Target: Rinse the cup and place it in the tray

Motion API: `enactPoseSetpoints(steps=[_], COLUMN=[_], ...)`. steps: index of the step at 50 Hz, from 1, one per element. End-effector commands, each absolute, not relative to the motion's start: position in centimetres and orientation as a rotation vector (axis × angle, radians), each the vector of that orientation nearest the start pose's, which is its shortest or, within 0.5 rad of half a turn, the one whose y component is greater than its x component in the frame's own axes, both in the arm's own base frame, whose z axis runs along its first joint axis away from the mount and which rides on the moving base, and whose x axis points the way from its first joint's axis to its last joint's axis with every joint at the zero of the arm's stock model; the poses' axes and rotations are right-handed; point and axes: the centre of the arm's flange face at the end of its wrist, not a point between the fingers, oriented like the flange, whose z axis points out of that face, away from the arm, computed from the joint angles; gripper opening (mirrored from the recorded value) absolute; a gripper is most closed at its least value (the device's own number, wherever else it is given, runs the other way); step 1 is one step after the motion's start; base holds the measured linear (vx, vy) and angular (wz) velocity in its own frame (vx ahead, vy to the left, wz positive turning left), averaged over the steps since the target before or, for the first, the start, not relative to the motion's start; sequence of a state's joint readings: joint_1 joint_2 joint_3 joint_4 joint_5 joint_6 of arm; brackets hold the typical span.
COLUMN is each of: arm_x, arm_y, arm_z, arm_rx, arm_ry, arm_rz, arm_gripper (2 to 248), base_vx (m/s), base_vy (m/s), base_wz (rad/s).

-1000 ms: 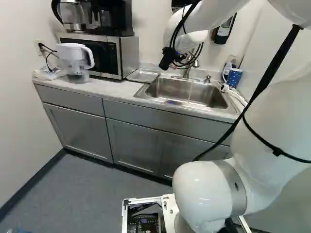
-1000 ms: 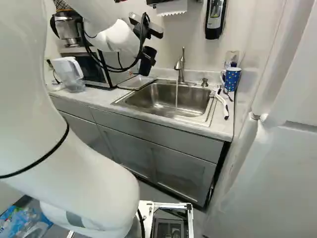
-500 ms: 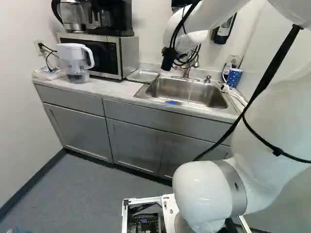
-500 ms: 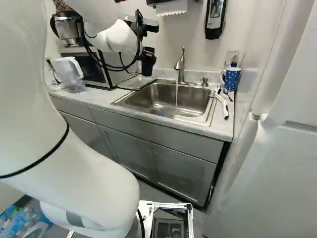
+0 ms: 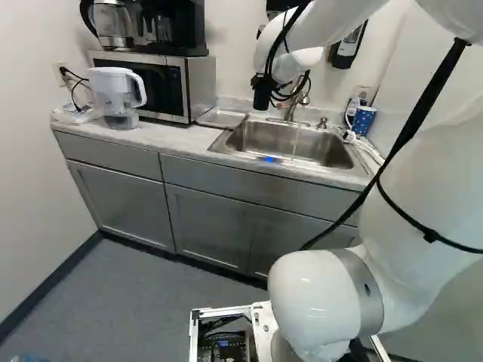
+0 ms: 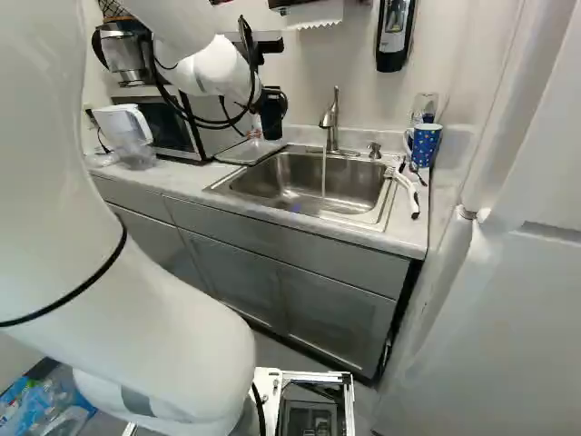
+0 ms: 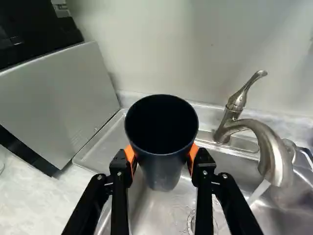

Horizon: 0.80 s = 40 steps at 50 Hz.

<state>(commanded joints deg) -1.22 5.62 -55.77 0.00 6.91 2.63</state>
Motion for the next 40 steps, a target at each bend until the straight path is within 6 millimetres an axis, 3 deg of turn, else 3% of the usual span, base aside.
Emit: enactPoseSetpoints(steps=[11, 40], arm_x=[49.5, 54.2], arm_y=[-0.9, 2.3], arm_z=[64.7, 64.7], arm_rx=[-2.586, -2.561], arm_ry=[0.082, 0.004], arm_rz=[-1.754, -1.732], arm_gripper=[122, 122], base_vx=[0.000, 0.000], base_vy=[0.000, 0.000], base_wz=[0.000, 0.000])
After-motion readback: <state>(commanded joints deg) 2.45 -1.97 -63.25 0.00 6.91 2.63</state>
